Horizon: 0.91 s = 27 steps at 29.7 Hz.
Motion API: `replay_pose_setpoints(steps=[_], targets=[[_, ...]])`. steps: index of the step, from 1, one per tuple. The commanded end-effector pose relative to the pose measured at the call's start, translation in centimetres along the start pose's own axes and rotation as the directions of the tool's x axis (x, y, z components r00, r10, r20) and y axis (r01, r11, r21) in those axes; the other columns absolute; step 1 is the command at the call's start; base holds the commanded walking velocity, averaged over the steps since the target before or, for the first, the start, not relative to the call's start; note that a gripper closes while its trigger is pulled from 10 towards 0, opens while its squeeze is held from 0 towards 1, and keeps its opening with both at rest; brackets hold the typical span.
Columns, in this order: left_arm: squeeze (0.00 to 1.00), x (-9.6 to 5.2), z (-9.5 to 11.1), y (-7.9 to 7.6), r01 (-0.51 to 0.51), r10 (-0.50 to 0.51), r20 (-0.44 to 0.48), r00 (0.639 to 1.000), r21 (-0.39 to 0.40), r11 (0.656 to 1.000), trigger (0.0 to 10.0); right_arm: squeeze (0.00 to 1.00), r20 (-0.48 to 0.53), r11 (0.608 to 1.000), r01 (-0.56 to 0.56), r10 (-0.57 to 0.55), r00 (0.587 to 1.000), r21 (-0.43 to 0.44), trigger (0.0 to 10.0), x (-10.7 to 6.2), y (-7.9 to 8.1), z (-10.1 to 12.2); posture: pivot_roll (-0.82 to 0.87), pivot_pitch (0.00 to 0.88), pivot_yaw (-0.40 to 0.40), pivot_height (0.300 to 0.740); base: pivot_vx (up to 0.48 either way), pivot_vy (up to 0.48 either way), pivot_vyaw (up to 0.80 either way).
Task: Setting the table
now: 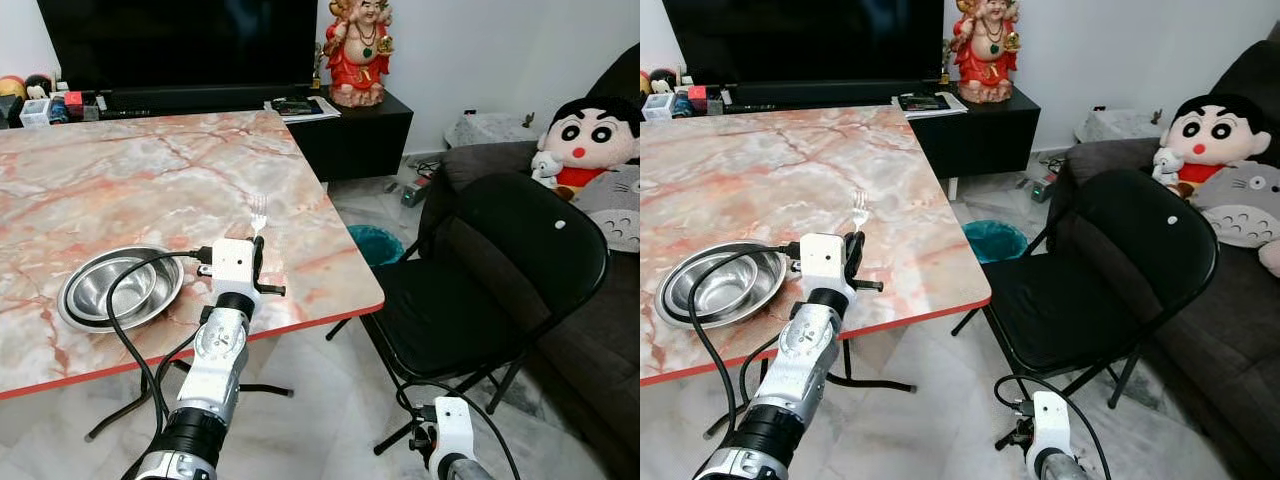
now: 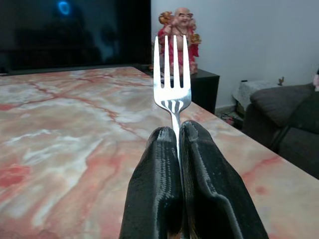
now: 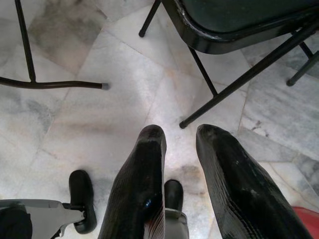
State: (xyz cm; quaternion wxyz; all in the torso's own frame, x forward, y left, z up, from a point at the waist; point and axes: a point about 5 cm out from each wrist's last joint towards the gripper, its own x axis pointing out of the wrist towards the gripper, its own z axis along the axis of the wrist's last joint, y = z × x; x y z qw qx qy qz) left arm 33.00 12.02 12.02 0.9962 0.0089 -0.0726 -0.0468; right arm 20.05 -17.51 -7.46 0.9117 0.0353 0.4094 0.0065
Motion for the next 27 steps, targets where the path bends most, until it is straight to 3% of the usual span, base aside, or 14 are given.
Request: replay_pose_setpoints(steps=[1, 5, 19, 27], targets=[[0.0, 0.36, 0.88, -0.07, 0.007, -0.007, 0.025, 1.0, -0.002, 1.0, 10.0, 0.0, 0.012, 1.0, 0.016, -0.016, 1.0, -0.004, 10.0, 0.01, -0.22, 0.24, -0.02, 0.0, -0.054, 0.727, 0.0, 0.0, 0.8], [0.0, 0.47, 1.12, 0.09, 0.003, -0.003, 0.033, 0.999, -0.001, 1.0, 10.0, 0.0, 0.011, 1.0, 0.014, -0.014, 1.0, 0.002, 10.0, 0.02, -0.21, 0.24, -0.02, 0.0, -0.053, 0.727, 0.0, 0.0, 0.71], [0.0, 0.69, 1.67, 0.44, 0.002, -0.002, 0.053, 0.999, -0.002, 1.0, 10.0, 0.0, 0.013, 1.0, 0.013, -0.013, 1.0, 0.012, 10.0, 0.11, 0.1, 0.38, -0.02, 0.0, -0.042, 0.727, 0.0, 0.0, 0.0], [0.0, 0.75, 1.68, 0.17, 0.01, -0.009, 0.053, 0.999, -0.007, 1.0, 10.0, 0.0, 0.014, 1.0, 0.017, -0.018, 1.0, 0.022, 10.0, 0.11, 0.02, 0.42, -0.01, 0.0, -0.049, 0.727, 0.0, 0.0, 0.33]])
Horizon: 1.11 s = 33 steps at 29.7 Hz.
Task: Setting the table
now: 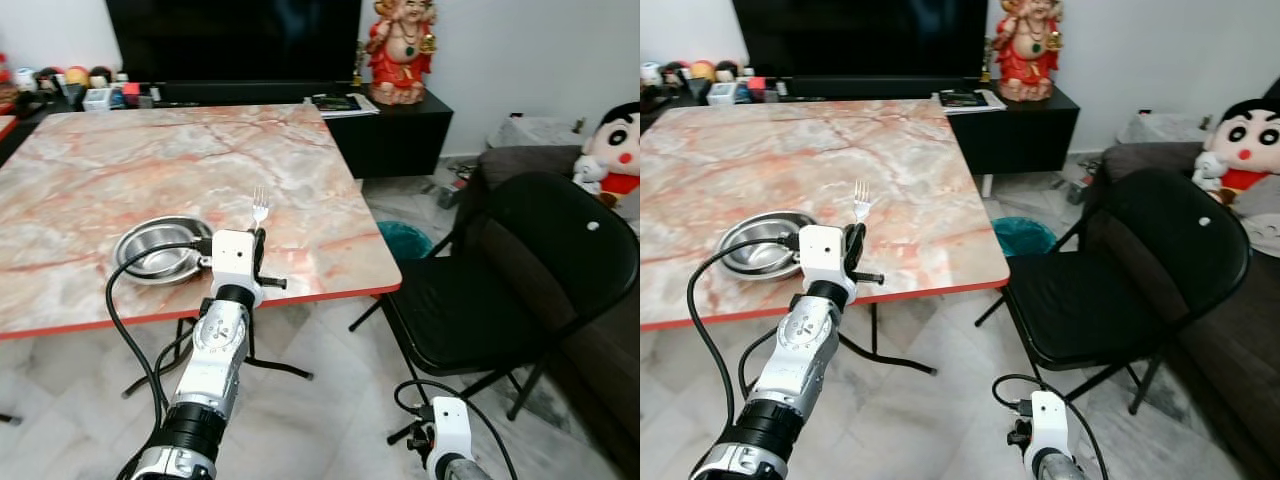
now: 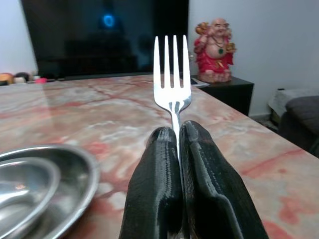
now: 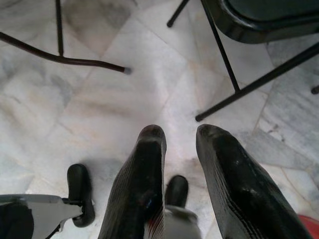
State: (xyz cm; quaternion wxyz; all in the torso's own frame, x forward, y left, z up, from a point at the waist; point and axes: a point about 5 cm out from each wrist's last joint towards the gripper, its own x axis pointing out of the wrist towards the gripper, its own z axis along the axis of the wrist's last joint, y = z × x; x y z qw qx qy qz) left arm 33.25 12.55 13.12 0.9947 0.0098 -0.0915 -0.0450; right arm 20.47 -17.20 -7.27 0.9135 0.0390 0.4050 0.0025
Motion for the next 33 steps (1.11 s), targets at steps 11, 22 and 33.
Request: replay_pose_setpoints(steps=[11, 22, 33], targets=[[0.0, 0.52, 0.68, -0.62, 0.017, -0.017, 0.02, 1.0, -0.014, 1.0, 10.0, 0.0, 0.004, 1.0, 0.011, -0.011, 1.0, -0.003, 10.0, 0.0, -0.32, 0.18, -0.01, 0.0, -0.052, 0.727, 0.0, 0.0, 0.37], [0.0, 0.5, 0.71, -0.97, 0.039, -0.038, 0.022, 0.999, -0.021, 0.999, 10.0, 0.0, 0.002, 1.0, 0.021, -0.021, 1.0, 0.015, 10.0, -0.01, -0.33, 0.08, -0.01, 0.0, -0.046, 0.727, 0.132, 0.0, 0.0], [0.0, 0.65, 0.81, -1.31, 0.047, -0.047, 0.028, 0.999, -0.025, 0.999, 10.0, 0.0, 0.009, 1.0, 0.016, -0.016, 1.0, 0.012, 10.0, 0.05, -0.25, 0.33, -0.01, 0.0, -0.052, 0.727, 0.251, 0.0, -0.13]])
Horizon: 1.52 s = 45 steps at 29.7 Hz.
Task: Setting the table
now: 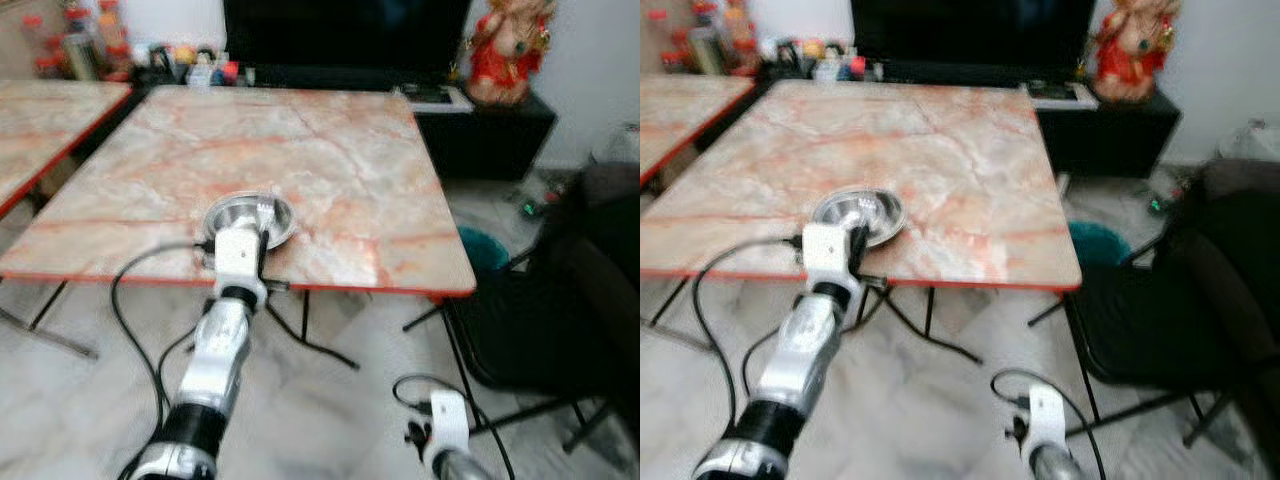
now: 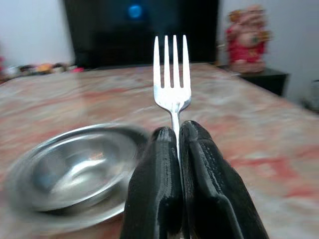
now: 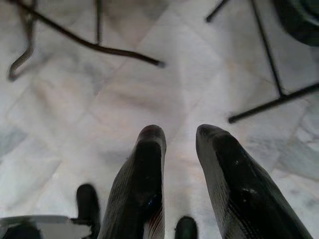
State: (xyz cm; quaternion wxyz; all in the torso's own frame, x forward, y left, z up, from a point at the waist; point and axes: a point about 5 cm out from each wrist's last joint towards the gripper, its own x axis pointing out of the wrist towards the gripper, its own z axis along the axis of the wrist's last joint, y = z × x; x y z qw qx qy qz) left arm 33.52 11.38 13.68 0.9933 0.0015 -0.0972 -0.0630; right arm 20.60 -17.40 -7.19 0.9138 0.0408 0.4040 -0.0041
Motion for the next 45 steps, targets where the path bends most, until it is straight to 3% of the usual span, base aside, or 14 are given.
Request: replay_pose_setpoints(steps=[1, 45], targets=[[0.0, 0.19, 0.29, -0.21, 0.013, -0.013, 0.014, 1.0, -0.006, 1.0, 10.0, 0.0, 0.006, 1.0, 0.005, -0.005, 1.0, 0.004, 10.0, 0.03, -0.06, 0.17, -0.01, 0.0, -0.052, 0.727, 0.289, 0.0, 0.0], [0.0, 0.28, 0.3, -1.07, 0.037, -0.037, 0.02, 0.999, -0.005, 0.999, 10.0, 0.0, 0.015, 1.0, -0.014, 0.014, 1.0, 0.014, 10.0, 0.01, 0.01, 0.19, -0.01, 0.0, -0.056, 0.727, 0.301, 0.0, 0.0]])
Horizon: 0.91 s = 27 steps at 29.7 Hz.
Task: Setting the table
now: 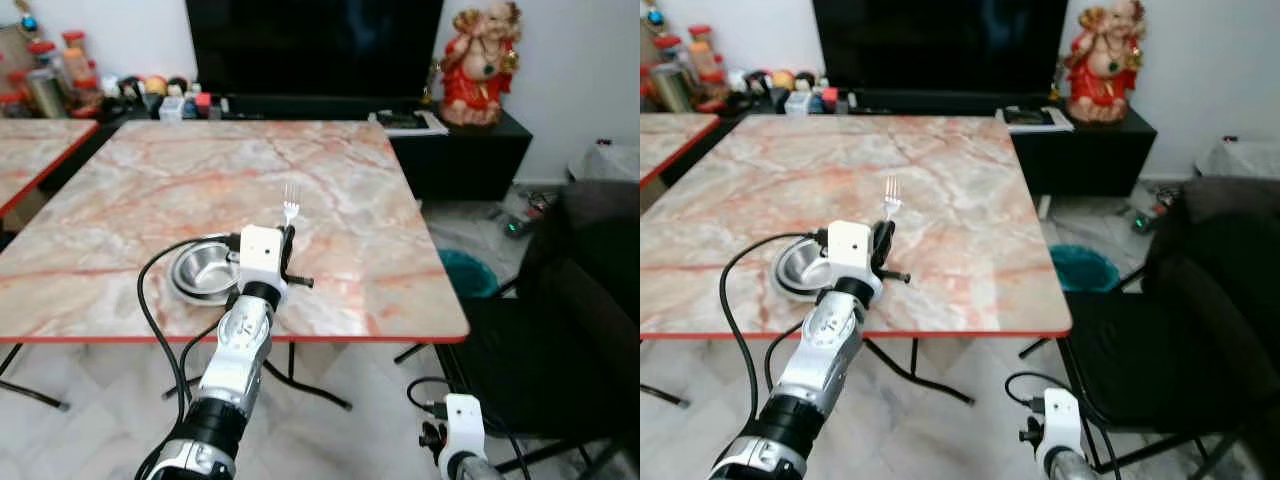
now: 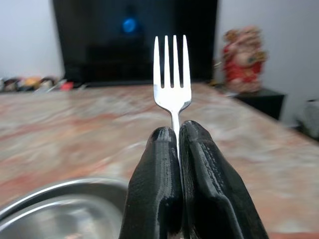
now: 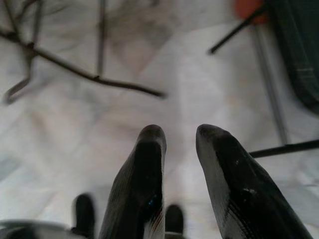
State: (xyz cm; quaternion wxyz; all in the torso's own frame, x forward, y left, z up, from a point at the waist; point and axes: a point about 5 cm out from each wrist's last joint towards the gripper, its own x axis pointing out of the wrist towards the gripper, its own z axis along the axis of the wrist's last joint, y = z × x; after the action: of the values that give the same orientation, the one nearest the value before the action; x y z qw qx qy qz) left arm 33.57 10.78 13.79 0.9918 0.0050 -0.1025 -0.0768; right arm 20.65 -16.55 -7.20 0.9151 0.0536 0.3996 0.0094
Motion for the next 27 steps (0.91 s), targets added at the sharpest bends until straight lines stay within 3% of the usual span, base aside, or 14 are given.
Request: replay_pose_setpoints(steps=[1, 10, 27], targets=[[0.0, 0.15, 0.21, -0.48, 0.008, -0.008, 0.01, 1.0, -0.01, 1.0, 10.0, 0.0, 0.007, 1.0, 0.021, -0.021, 1.0, 0.002, 10.0, -0.08, -0.83, 0.25, -0.01, 0.0, -0.056, 0.727, 0.307, 0.0, 0.0], [0.0, 0.22, 0.23, -0.53, 0.012, -0.012, 0.01, 1.0, -0.005, 1.0, 10.0, 0.0, 0.006, 1.0, 0.022, -0.022, 1.0, 0.0, 10.0, -0.07, -0.83, 0.26, -0.01, 0.0, -0.056, 0.727, 0.292, 0.0, 0.0], [0.0, 0.23, 0.45, -0.52, 0.004, -0.004, 0.028, 1.0, -0.006, 1.0, 10.0, 0.0, 0.0, 1.0, 0.016, -0.016, 1.0, -0.006, 10.0, -0.06, -0.83, 0.24, -0.02, 0.0, -0.06, 0.727, 0.0, 0.0, 0.0]])
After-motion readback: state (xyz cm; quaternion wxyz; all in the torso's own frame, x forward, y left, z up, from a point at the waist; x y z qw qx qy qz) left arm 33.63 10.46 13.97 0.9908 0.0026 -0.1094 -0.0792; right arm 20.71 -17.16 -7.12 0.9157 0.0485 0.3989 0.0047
